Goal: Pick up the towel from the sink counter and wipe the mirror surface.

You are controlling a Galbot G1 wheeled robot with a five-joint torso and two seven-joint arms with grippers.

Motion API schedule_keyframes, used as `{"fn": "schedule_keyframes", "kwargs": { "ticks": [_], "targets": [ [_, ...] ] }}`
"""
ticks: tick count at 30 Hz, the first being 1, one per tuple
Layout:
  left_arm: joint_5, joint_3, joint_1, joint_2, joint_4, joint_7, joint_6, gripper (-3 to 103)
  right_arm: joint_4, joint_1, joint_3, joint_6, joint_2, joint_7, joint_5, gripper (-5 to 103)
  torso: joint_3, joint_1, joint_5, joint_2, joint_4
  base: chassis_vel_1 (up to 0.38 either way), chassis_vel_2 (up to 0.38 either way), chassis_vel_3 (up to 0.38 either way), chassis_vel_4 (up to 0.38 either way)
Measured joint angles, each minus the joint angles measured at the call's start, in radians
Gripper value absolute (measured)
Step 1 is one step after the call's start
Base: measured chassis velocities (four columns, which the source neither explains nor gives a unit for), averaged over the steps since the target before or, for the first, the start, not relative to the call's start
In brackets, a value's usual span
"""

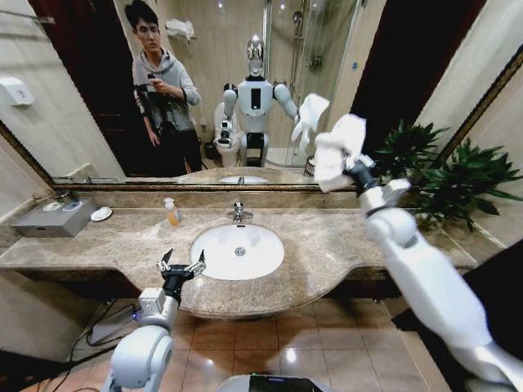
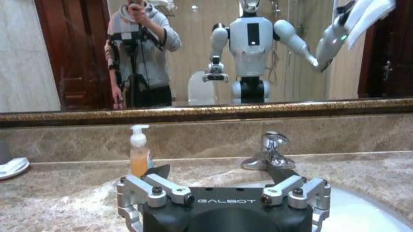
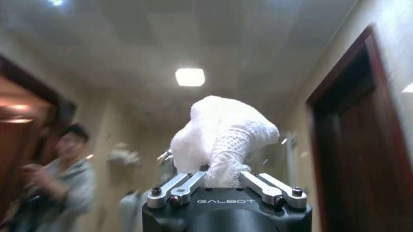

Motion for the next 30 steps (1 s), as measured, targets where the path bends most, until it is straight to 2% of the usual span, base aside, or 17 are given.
{"fn": "schedule_keyframes", "kwargs": {
  "ticks": [4,5,7,8,11,30],
  "targets": [
    [0.000,0.000,0.000,0.000,0.000,0.000,0.000,100,-0.203,0.244,-0.031,0.057,0.078,0.022,-0.093,9,0.000,0.000,-0.0010,0.000,0.0007,0.000,0.000,0.000,0.000],
    [0.000,0.000,0.000,0.000,0.000,0.000,0.000,100,-0.203,0.244,-0.031,0.057,0.078,0.022,-0.093,9,0.000,0.000,-0.0010,0.000,0.0007,0.000,0.000,0.000,0.000],
    [0.000,0.000,0.000,0.000,0.000,0.000,0.000,100,-0.322,0.361,-0.044,0.075,0.145,0.061,-0.168,9,0.000,0.000,-0.0008,0.000,0.0007,0.000,0.000,0.000,0.000],
    [0.000,0.000,0.000,0.000,0.000,0.000,0.000,100,-0.322,0.361,-0.044,0.075,0.145,0.061,-0.168,9,0.000,0.000,-0.0008,0.000,0.0007,0.000,0.000,0.000,0.000],
    [0.000,0.000,0.000,0.000,0.000,0.000,0.000,100,-0.432,0.481,-0.077,0.092,0.236,0.098,-0.242,9,0.000,0.000,-0.0011,0.000,0.0005,0.000,0.000,0.000,0.000],
    [0.000,0.000,0.000,0.000,0.000,0.000,0.000,100,-0.523,0.586,-0.220,0.115,0.495,0.085,-0.305,9,0.000,0.000,-0.0008,0.000,0.0003,0.000,0.000,0.000,0.000]
  ]
}}
